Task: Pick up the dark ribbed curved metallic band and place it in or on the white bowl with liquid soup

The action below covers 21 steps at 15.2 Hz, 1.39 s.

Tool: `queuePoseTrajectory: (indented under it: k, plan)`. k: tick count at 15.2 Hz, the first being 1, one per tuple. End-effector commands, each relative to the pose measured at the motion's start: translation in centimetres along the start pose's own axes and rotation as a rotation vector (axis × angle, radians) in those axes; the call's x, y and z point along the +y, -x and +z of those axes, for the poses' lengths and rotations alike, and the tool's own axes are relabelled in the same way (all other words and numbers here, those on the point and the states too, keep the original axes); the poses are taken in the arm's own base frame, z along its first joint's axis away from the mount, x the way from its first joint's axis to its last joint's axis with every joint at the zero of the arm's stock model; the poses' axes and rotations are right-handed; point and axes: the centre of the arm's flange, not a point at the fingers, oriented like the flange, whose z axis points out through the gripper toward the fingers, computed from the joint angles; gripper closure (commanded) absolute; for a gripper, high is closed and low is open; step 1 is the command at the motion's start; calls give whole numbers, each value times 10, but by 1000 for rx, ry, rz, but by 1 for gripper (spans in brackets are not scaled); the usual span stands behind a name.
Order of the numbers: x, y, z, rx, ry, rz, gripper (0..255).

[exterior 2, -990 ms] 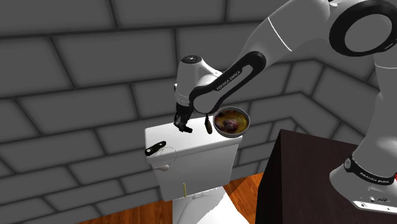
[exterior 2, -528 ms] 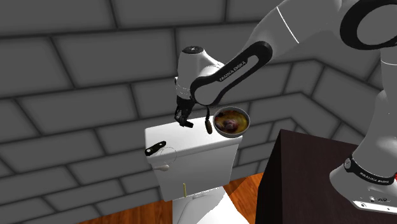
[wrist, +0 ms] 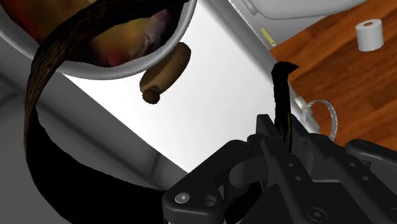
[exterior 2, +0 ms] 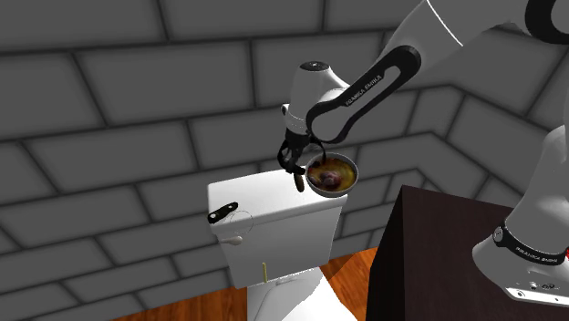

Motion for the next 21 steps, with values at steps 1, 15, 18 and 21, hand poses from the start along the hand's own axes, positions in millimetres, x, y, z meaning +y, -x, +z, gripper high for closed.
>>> queuePoseTrajectory:
  k: [1,15,18,21]
  plan:
    - [18,23,-1,1,0,-1,255]
    - [90,100,27,1,0,-1,255]
    - [90,102,43,1,0,-1,255]
    - [90,104,52,1,0,-1,255]
